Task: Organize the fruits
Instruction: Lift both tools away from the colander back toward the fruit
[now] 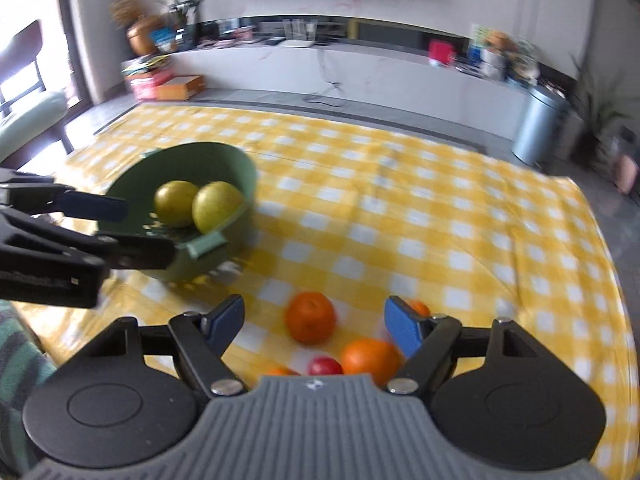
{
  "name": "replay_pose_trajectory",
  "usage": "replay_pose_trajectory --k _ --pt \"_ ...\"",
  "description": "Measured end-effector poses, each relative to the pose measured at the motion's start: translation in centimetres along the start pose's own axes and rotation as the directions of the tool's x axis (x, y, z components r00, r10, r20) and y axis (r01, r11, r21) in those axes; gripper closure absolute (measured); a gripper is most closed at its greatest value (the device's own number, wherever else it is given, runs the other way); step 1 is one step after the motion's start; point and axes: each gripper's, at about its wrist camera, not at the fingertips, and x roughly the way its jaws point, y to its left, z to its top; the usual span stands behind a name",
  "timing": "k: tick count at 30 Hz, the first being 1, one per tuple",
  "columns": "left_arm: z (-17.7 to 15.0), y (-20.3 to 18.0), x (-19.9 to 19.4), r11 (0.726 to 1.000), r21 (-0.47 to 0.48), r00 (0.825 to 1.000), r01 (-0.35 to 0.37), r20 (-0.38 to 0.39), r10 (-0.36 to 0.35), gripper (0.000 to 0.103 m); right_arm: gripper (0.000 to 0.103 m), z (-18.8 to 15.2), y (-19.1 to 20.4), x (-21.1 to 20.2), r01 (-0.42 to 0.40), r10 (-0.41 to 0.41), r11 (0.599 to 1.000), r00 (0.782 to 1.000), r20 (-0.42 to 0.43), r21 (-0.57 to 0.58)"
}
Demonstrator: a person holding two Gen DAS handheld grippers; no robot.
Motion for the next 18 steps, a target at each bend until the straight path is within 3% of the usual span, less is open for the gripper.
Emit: replay_pose_trajectory --k 8,15,18 --pt "-2.1 -2.3 1.6 0.997 0.008 0.996 0.078 -0.039 -0.078 0.031 0.029 -5.2 -4.8 -1.3 0.111 -0.114 0.967 0.994 0.000 0.228" --pt "-3.9 -4.8 3.4 0.986 0.046 0.983 0.160 -0.093 -0.156 0.039 0.031 -6.9 -5.9 -1.8 0.102 -0.120 0.943 0.992 0.039 0.316" --pt "-4.3 -5.5 4.3 0.980 0.059 0.975 0.190 -0.127 -0.181 0.041 0.042 -7.2 -6.3 -1.1 0.061 -0.073 0.941 0.997 0.026 0.332"
